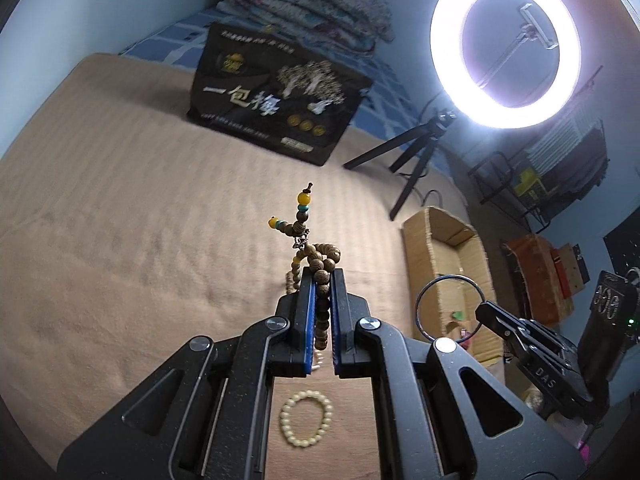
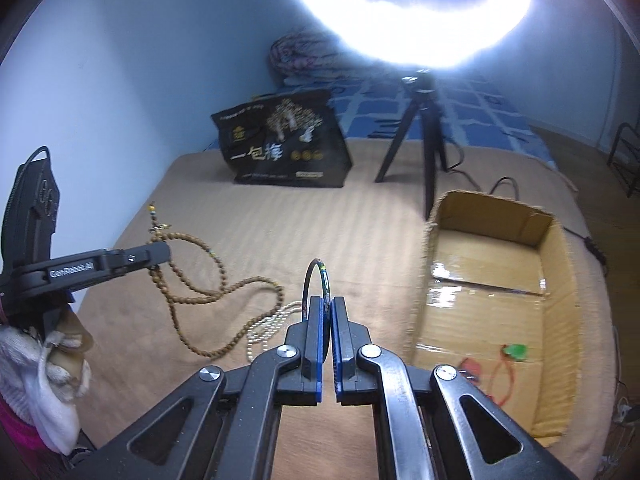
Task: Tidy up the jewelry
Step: 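Lift and carry brown beads with left tool while right tool carries bangle to box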
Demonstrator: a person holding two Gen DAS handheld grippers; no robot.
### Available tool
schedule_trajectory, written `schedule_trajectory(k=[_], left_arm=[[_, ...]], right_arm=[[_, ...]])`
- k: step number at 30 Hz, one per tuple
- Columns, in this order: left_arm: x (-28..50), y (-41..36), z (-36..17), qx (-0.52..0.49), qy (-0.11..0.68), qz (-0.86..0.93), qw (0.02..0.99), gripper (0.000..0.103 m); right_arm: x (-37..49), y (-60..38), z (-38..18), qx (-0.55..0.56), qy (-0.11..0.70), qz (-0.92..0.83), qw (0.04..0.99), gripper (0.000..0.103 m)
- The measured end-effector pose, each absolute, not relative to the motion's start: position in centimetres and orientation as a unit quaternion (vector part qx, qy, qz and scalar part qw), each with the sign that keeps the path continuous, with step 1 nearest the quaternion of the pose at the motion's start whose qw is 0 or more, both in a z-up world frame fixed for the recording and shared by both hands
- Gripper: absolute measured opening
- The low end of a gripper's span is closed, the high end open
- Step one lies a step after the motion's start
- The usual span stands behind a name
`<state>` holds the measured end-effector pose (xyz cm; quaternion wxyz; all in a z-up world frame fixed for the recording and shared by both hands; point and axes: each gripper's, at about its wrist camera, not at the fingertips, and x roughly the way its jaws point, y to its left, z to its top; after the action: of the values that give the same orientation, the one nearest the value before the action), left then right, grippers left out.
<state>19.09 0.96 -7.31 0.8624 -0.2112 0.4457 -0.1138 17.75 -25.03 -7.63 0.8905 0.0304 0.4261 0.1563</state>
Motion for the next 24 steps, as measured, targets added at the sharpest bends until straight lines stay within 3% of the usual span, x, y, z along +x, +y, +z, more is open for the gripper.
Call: schedule_trajectory(k=[24], left_arm=[[20.2,-7.5,-0.6,-0.182,0.393,-0.202,0.878,0.004]], right_arm=[[15.9,-34.0,-5.8,0.043,0.406,0.077,0.909,0.001]])
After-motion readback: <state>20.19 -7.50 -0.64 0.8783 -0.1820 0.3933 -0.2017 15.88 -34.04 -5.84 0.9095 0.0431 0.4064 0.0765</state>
